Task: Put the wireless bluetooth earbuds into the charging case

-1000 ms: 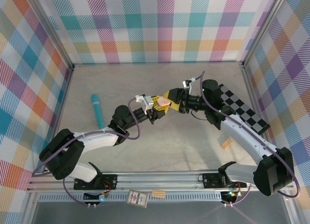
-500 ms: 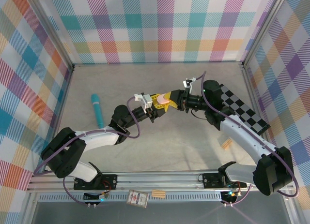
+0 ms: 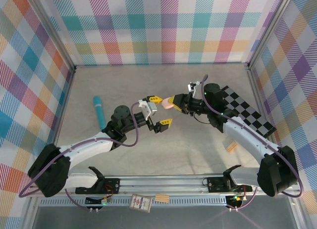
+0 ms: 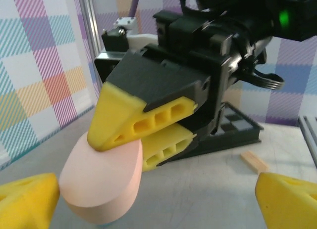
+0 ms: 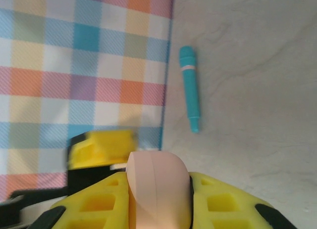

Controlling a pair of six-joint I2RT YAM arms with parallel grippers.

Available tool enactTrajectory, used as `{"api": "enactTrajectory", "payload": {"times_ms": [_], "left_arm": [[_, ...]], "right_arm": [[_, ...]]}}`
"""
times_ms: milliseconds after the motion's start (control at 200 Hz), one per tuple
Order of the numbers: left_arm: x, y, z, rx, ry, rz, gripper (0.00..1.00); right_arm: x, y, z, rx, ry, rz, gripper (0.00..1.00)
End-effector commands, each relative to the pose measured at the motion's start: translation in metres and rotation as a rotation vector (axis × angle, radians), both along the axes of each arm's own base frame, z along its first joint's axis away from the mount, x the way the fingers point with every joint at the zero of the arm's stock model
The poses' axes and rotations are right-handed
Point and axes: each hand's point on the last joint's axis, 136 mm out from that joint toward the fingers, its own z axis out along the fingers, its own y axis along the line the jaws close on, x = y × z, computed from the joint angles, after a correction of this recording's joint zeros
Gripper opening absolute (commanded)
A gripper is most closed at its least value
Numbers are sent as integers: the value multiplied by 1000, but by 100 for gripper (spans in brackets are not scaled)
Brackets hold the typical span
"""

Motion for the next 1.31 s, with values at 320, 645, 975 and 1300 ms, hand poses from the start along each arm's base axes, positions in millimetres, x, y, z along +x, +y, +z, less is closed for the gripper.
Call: {"api": "enactTrajectory", "payload": {"times_ms": [320, 645, 975, 1300], "left_arm": [[-23, 46, -79, 462, 123, 54, 100], [-18, 44, -96, 515, 176, 33, 100], [-13, 47, -95, 496, 192, 52, 100], [45, 118, -76, 285, 188, 510, 100]], "right_arm": [[22, -9, -133, -203, 181, -60, 19], [23, -26, -196, -391, 245, -83, 20], [29, -44, -206, -559, 210, -92, 38], [49, -82, -149, -789, -60, -167, 91]]}}
